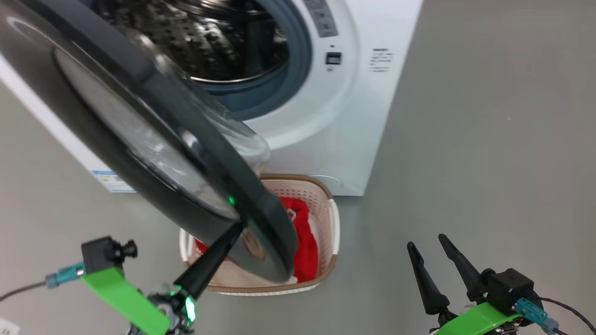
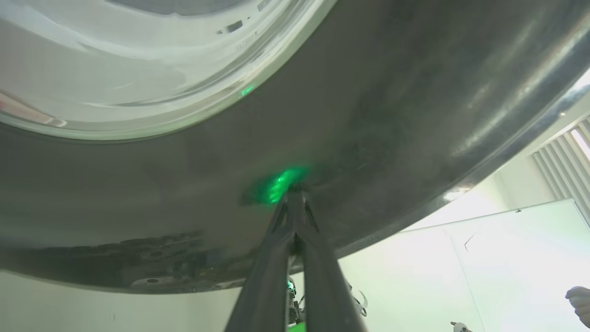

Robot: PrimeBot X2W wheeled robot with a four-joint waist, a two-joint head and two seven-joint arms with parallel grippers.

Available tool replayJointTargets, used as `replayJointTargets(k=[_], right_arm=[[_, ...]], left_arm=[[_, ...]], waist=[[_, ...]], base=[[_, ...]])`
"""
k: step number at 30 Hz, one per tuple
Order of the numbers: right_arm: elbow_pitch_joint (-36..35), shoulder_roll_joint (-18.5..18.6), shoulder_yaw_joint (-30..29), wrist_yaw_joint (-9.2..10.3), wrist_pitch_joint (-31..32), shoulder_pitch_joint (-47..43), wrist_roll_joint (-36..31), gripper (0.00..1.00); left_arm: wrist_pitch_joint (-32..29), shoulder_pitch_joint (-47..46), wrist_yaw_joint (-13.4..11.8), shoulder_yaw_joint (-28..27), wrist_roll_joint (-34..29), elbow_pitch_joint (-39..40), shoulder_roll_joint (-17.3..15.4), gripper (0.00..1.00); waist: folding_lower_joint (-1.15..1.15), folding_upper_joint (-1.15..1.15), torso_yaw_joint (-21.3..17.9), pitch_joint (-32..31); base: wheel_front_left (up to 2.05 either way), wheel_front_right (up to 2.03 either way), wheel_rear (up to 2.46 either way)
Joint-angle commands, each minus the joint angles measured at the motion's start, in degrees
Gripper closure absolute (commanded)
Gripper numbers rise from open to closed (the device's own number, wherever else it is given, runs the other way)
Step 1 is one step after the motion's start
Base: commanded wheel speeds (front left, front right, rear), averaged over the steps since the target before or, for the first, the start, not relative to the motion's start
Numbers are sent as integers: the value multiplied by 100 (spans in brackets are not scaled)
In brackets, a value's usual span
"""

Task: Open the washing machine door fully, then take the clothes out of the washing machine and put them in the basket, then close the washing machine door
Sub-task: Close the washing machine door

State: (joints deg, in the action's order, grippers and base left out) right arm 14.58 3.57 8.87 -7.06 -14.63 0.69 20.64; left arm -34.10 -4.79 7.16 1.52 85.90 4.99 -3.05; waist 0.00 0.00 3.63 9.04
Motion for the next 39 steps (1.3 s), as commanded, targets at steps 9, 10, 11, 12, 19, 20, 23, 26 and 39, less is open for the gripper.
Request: replayJointTargets(k=[9,10,11,12,19,20,23,26,39], right_arm=[[-219,26,113,-43,-37,321,-300,0],[-225,20,113,-43,-37,340,-319,0],[-230,14,113,-43,-37,356,-335,0],[-234,8,110,-43,-37,367,-345,0],[-268,-43,85,-43,-37,416,-358,0],[-270,-47,78,-43,-37,424,-352,0],[-283,-58,73,-43,-37,454,-335,0],[-288,-64,65,-43,-37,491,-318,0],[-320,-68,99,-43,-37,596,-128,0]], left_arm=[[909,-1093,33,390,-381,-314,-260,100],[1009,-1184,33,443,-393,-365,-299,100],[1120,-1276,33,487,-411,-419,-341,100],[1226,-1364,33,529,-417,-478,-381,100],[2219,-2110,33,791,-585,-1054,-800,100],[2338,-2208,33,819,-591,-1121,-846,100],[2645,-2498,33,936,-620,-1298,-991,100],[2890,-2771,33,1054,-591,-1482,-1113,100],[3735,-3488,33,1634,-355,-2146,-1494,100]], waist=[[0,0,-688,393],[0,0,-741,426],[0,0,-794,456],[0,0,-846,483],[0,0,-1248,699],[0,0,-1292,730],[0,0,-1401,817],[0,0,-1488,892],[0,0,-1587,968]], base=[[0,0,0],[0,0,0],[0,0,0],[0,0,0],[0,0,0],[0,0,0],[0,0,0],[0,0,0],[0,0,0]])
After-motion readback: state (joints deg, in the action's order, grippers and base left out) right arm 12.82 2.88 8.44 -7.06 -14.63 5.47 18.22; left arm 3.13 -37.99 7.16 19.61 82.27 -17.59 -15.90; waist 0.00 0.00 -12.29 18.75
